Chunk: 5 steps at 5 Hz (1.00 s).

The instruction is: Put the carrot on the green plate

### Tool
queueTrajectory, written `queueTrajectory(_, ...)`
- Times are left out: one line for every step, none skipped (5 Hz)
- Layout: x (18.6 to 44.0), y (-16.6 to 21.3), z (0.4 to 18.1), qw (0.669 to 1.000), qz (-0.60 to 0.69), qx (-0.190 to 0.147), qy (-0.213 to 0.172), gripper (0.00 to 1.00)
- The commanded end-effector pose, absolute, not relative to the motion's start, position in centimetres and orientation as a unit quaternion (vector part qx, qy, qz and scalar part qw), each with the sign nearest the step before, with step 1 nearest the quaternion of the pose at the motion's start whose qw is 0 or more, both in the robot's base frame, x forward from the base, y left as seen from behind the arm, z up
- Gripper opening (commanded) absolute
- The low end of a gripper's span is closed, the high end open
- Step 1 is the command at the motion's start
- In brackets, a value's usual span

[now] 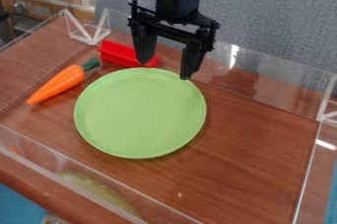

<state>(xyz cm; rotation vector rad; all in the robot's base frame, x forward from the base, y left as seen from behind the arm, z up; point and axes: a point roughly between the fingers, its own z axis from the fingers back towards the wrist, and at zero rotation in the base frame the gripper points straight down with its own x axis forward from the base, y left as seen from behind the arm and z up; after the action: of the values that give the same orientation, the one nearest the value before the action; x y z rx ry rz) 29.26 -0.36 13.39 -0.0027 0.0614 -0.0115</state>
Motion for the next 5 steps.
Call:
queueTrajectory(29.1, -0.2, 12.2, 0.999, -0.005, -0.003, 0.047, 1.0)
queueTrajectory(28.6, 3.6, 11.2, 0.999, -0.001, -0.009, 0.047, 1.0)
queueTrajectory(27.7, 8.6, 10.9, 0.999, -0.004, -0.014, 0.034, 1.0)
queueTrajectory(26.7, 13.1, 10.5, 1.0, -0.013, -0.018, 0.019, 1.0)
queueTrajectory(26.0, 15.8, 9.9, 0.998, -0.049, -0.043, 0.005, 1.0)
